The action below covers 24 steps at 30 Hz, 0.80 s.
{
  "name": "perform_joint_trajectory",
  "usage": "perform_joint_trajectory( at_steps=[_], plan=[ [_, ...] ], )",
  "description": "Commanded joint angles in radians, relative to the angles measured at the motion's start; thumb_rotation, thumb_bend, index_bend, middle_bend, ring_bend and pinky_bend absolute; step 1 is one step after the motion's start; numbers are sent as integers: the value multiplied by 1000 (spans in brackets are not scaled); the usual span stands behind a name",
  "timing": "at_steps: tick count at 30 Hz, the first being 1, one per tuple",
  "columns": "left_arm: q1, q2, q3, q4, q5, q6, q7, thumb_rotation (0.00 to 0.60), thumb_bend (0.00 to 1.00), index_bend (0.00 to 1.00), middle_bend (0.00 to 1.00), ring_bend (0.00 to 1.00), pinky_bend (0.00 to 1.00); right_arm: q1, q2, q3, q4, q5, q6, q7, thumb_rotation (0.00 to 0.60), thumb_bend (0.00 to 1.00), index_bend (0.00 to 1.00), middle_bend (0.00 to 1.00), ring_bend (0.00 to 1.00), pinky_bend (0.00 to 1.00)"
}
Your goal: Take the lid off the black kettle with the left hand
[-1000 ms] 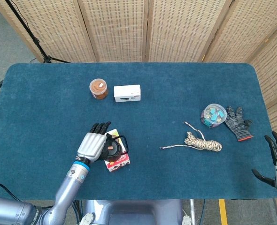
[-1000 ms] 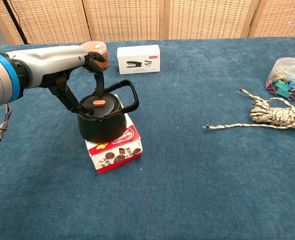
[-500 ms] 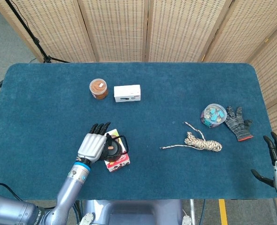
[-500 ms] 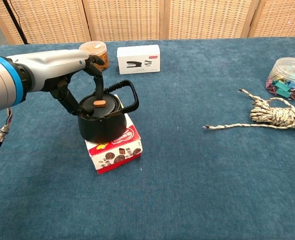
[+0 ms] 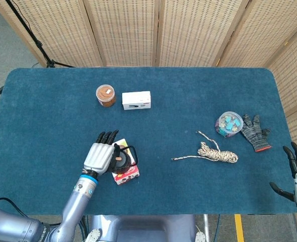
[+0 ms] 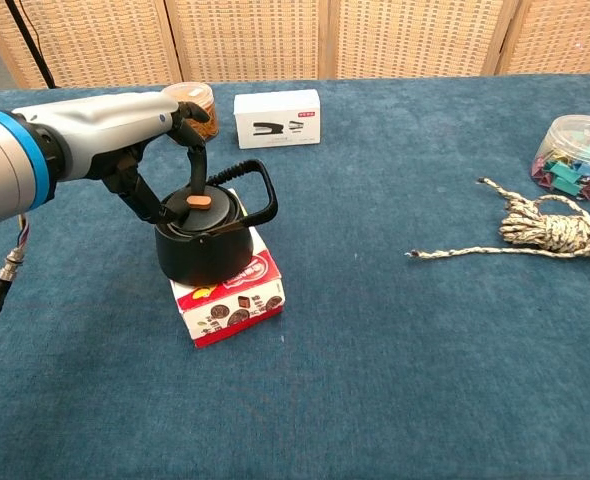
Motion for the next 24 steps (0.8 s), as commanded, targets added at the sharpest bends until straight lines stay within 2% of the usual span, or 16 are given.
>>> perform_joint_trajectory(
  at_steps=[1, 8, 13, 18, 24],
  plan=[
    [3, 9, -4, -9, 7, 2, -5, 600, 434, 692, 0, 0, 0, 0, 0, 0, 0, 0, 1, 0, 600, 0, 6, 0, 0, 0],
    [24, 114, -48, -49, 25, -34, -82, 600, 435, 692, 0, 0, 0, -1, 0, -2, 1, -1, 0, -1, 600, 0, 12, 0, 0, 0],
    [48, 193, -55, 9, 22, -114, -174, 600, 438, 693, 0, 0, 0, -1, -2, -6, -1, -7, -1, -10, 600, 0, 18, 0, 0, 0],
    [76, 214, -31, 169, 18, -230, -296, 600, 441, 693, 0, 0, 0, 0, -5, -8, -2, -7, -6, -22, 600, 0, 28, 0, 0, 0],
    [93, 159, 18, 409, 33, -365, -397, 600, 443, 695, 0, 0, 0, 2, -8, -9, -1, -3, -13, -29, 600, 0, 32, 0, 0, 0]
  ],
)
